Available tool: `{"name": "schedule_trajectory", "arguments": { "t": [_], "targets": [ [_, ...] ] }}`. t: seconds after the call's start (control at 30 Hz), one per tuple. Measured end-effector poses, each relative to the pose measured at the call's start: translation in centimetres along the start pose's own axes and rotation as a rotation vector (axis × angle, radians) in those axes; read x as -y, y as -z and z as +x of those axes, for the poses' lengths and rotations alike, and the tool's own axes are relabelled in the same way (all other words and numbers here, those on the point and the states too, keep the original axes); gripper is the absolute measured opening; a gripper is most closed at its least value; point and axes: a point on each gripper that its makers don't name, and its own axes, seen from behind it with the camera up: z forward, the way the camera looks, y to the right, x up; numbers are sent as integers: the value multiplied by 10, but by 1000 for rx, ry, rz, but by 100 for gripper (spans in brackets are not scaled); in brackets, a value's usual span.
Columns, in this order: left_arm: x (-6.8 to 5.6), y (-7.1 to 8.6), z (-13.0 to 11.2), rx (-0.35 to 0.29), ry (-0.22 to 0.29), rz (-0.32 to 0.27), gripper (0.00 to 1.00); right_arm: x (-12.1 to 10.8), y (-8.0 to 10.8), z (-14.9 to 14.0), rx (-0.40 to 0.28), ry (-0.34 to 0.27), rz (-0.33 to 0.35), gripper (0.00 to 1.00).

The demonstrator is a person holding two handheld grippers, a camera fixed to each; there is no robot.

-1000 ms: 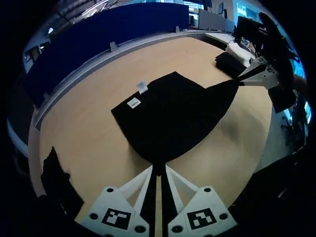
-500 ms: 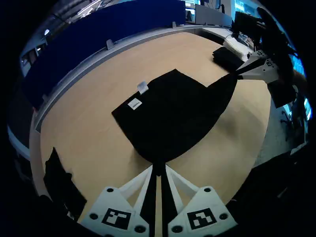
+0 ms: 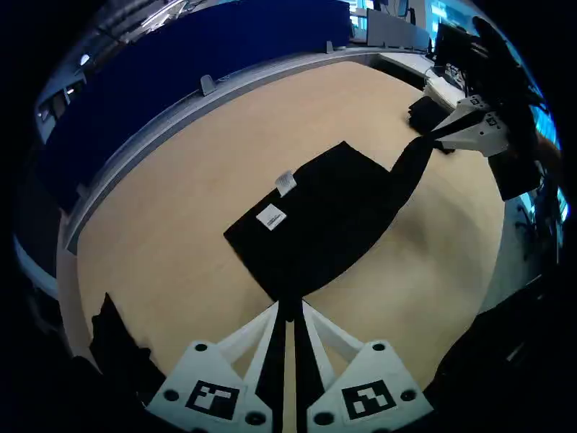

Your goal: Fold towel

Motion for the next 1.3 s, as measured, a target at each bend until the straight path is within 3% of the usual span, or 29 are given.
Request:
{"name": "schedule_trajectory", "arguments": {
  "t": [0.3,0.8,1.0,1.3],
  "targets": [
    [27,-25,12,70,-45,-2,8,-24,-30,10,18,8,-19,12],
    [53,-62,15,159,-125,10,11,-42,-59,-1,48,-38,-54,12],
    [58,-75,16,144,-135,27,14,-44,-67,-7,59,-50,-64,12],
    [67,-90,13,88,-84,84,27,-47,-83,-12,64,-77,-89,16]
  ]
}}
